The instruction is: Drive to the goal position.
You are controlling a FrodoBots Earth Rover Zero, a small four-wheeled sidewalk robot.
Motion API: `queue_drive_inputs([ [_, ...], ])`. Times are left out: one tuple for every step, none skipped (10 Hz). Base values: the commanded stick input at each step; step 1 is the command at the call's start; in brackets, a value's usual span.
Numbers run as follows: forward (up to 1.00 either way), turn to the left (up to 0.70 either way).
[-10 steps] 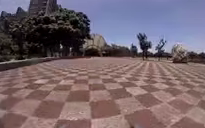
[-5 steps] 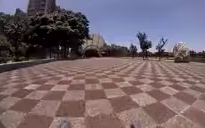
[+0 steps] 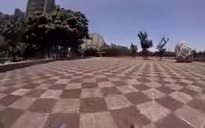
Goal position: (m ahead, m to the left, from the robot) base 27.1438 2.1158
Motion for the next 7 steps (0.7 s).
queue_drive_inputs([
  [0.70, 0.00],
  [0.70, 0.00],
  [0.70, 0.00],
  [0.70, 0.00],
  [0.70, 0.00],
  [0.70, 0.01],
  [0.70, 0.27],
])
